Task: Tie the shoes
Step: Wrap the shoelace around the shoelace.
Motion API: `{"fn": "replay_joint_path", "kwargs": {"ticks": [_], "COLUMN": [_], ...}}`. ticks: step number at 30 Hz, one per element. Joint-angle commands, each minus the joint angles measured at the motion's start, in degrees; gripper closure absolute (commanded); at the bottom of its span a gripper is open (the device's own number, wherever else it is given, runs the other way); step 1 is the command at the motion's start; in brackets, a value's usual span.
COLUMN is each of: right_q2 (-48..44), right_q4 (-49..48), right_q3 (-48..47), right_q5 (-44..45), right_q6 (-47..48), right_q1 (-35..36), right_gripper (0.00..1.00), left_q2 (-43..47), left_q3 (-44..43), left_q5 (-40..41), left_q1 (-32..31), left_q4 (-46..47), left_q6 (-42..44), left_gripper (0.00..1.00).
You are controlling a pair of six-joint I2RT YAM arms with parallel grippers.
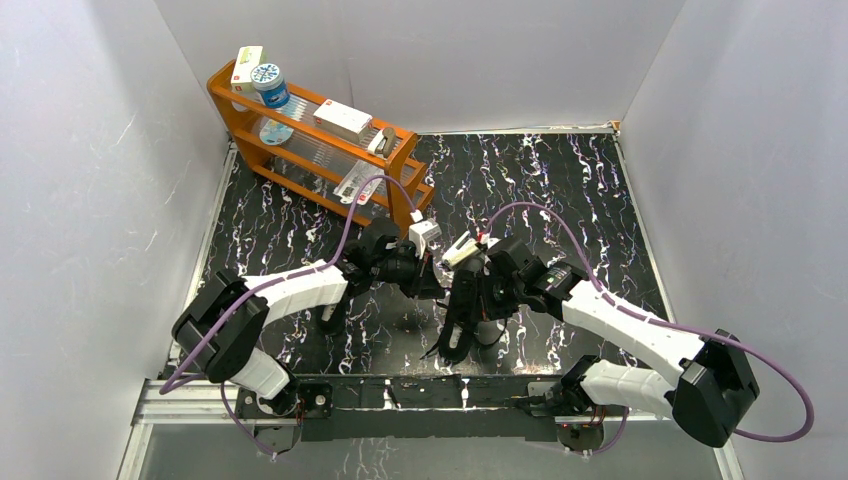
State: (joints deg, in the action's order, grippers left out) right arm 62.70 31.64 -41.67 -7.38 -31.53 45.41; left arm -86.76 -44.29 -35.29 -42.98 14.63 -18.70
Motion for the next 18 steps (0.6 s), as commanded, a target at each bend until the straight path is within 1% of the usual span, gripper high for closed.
{"fn": "replay_joint_path", "kwargs": {"ticks": [1,3,4,5,6,10,13,18], "right_q2": [-0.93,-0.9,-0.62,-0.3,-0.14,0.79,3.09,5.07], "right_q4": [-1.04,-6.65,-8.39,-8.63,-8.89,-9.8,-9.93,-9.58], "right_q3": [-2.15,0.16,1.05,1.39,1.61,1.1,0.12,0.37], "right_q5": [-1.31,-9.76,-12.51,-13.32,-13.32,-11.66,-11.28,-6.61], "right_q6": [-0.25,3.44,4.66,5.73,6.81,10.09,11.43,11.43], "right_q1": [0.12,0.12,0.12,0.2,0.46,1.43,2.14,3.03], "right_gripper": [1.0,1.0,0.93,0.83,0.76,0.62,0.59,0.55], "left_q2": [2.57,2.48,2.43,2.33,2.16,1.53,1.25,1.38], "left_q3": [0.85,0.87,0.81,0.79,0.68,-0.02,-0.53,-0.88], "left_q5": [0.02,-0.07,-0.08,-0.05,-0.01,-0.37,-0.48,-0.65], "left_q1": [-0.24,-0.26,-0.22,-0.21,-0.25,-0.21,-0.18,-0.26], "left_q4": [1.14,1.31,1.42,1.45,1.41,1.14,0.79,0.5], "left_q6": [-1.59,-1.61,-1.6,-1.53,-1.44,-0.99,-0.84,-0.73], "left_gripper": [1.0,1.0,1.0,1.0,1.0,1.0,1.0,1.0]}}
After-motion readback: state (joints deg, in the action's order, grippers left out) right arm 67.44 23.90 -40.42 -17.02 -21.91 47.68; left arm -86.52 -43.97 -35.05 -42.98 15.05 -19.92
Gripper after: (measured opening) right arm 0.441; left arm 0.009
